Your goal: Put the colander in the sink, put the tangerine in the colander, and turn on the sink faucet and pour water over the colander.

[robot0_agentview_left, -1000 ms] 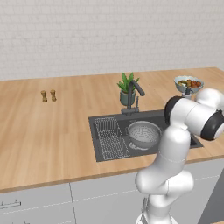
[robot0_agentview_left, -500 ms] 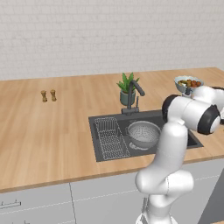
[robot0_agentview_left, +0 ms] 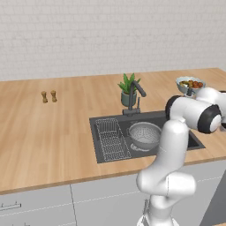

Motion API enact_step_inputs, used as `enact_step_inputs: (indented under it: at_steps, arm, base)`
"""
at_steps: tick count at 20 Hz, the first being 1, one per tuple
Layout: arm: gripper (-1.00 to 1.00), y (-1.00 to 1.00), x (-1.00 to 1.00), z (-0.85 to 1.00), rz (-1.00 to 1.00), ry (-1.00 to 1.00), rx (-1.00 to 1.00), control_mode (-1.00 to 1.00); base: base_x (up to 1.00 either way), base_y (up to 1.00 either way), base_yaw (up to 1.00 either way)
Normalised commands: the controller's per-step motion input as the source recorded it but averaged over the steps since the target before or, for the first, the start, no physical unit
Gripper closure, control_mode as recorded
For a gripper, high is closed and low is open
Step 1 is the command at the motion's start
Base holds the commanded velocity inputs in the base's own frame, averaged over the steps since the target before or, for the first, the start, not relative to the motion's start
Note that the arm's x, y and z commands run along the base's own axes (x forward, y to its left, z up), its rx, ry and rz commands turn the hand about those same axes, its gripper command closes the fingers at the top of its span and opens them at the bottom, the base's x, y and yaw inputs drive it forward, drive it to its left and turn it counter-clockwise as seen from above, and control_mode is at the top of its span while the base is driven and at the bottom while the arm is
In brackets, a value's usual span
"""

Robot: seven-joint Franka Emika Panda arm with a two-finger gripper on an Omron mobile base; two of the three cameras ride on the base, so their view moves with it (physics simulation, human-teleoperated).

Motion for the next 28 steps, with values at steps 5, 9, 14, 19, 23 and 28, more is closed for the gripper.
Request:
enact_step_inputs:
  at_steps: [5, 9, 14, 19, 23, 28]
  arm:
    - [-1.00, -0.08, -0.06, 0.44, 0.15, 0.40, -0.19, -1.00]
    - [-1.00, 0.00, 0.00, 0.25, 0.09, 0.41, -0.19, -1.00]
    - [-1.00, 0.06, 0.08, 0.00, 0.06, 0.18, -0.09, -1.00]
    - [-1.00, 0.00, 0.07, -0.07, 0.12, 0.01, 0.00, -1.00]
    - [-1.00, -0.05, 0.14, -0.12, 0.12, 0.06, 0.01, -1.00]
    - [-1.00, -0.19, 0.04, -0.11, 0.11, 0.12, 0.06, -1.00]
  base:
    - [0.00, 0.00, 0.00]
    - [0.00, 0.00, 0.00]
    - [0.00, 0.00, 0.00]
    - [0.00, 0.00, 0.00]
    - [0.00, 0.00, 0.00]
    - [0.00, 0.00, 0.00]
